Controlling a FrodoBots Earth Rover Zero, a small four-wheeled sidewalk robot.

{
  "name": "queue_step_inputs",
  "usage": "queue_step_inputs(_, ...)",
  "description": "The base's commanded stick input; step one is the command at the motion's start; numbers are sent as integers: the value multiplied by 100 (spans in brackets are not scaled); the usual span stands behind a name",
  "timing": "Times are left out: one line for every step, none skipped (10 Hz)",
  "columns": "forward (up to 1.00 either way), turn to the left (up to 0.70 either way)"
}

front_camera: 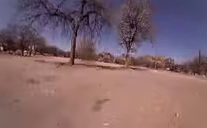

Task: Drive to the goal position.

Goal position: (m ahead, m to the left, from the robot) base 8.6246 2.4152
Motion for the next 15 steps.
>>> queue_step_inputs(100, 0)
queue_step_inputs(100, 0)
queue_step_inputs(100, 0)
queue_step_inputs(100, 0)
queue_step_inputs(100, 0)
queue_step_inputs(100, 0)
queue_step_inputs(100, 0)
queue_step_inputs(100, 0)
queue_step_inputs(100, 0)
queue_step_inputs(100, 0)
queue_step_inputs(100, 0)
queue_step_inputs(100, 0)
queue_step_inputs(100, 0)
queue_step_inputs(100, 0)
queue_step_inputs(100, 0)
